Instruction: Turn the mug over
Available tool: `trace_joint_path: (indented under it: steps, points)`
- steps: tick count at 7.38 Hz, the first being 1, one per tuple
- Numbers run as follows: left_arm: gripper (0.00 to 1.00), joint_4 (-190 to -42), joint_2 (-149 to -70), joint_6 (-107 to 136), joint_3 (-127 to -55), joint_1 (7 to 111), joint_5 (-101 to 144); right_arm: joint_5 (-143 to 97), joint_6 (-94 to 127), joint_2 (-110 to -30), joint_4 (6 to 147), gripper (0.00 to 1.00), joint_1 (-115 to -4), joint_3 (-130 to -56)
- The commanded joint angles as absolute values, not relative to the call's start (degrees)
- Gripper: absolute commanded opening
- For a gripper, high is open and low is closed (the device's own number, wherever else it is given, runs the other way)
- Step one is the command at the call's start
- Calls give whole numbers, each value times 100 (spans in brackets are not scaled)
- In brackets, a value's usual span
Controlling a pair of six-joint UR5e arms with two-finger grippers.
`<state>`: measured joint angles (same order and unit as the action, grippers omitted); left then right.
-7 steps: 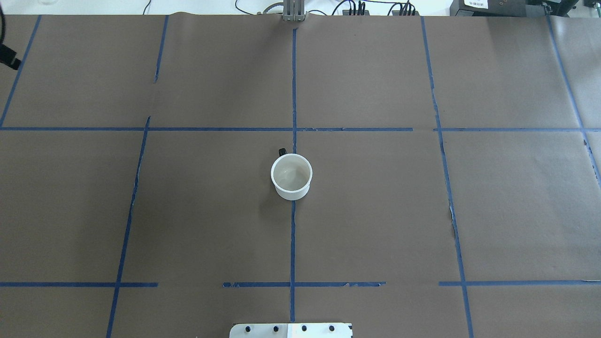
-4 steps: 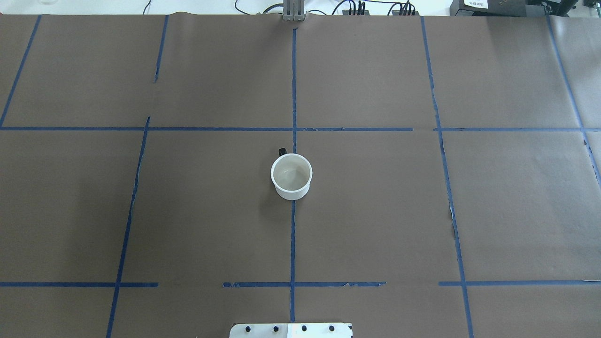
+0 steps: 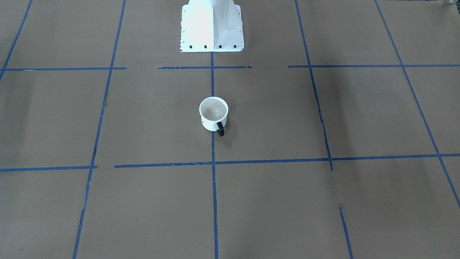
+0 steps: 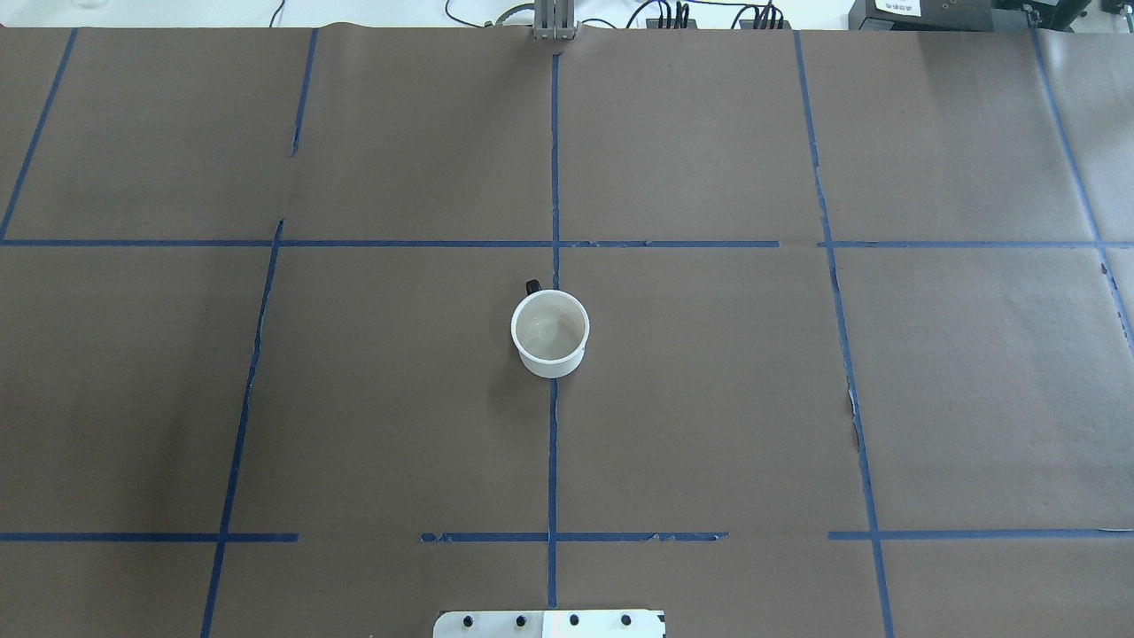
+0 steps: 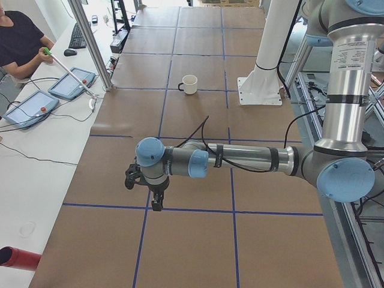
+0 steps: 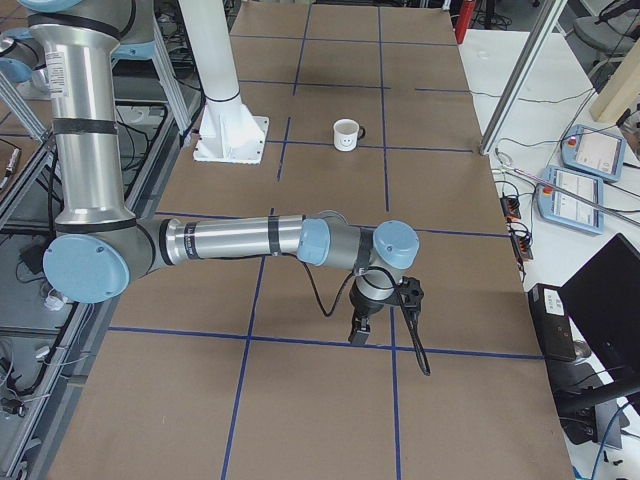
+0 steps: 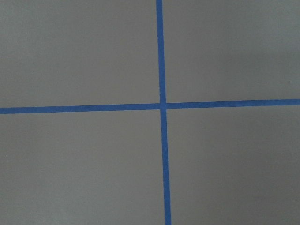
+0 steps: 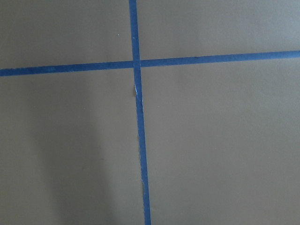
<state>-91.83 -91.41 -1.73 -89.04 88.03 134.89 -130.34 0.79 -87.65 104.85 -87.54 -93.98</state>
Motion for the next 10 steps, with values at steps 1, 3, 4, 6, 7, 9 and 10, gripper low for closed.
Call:
trace_joint_path:
  steps: [1, 3, 4, 6, 7, 9, 10]
  points:
    - [100, -9150, -9193, -422, -8728, 8807, 13491, -13034, 79, -8771, 10485, 100, -8754, -9396]
    - [100, -9097, -9185, -422, -8736, 8807, 13604, -13034, 79, -8763, 10485, 100, -8754, -9396]
    - [100, -9097, -9158, -422, -8754, 8807, 13719, -13034, 79, -8771, 10485, 100, -8754, -9396]
    - [100, -9097, -9123, -413, -8771, 8807, 13720, -13034, 79, -8771, 10485, 100, -8754, -9396]
    - [100, -9097, -9123, -413, -8780, 8807, 13720, -13034, 79, -8763, 10485, 100, -8754, -9396]
    - [100, -9097, -9123, -422, -8780, 8807, 13720, -13034, 79, -8763, 10485, 100, -8754, -9396]
    - [100, -9097, -9132, -413, -8798, 8807, 13720, -13034, 79, -8763, 10485, 100, -8754, -9396]
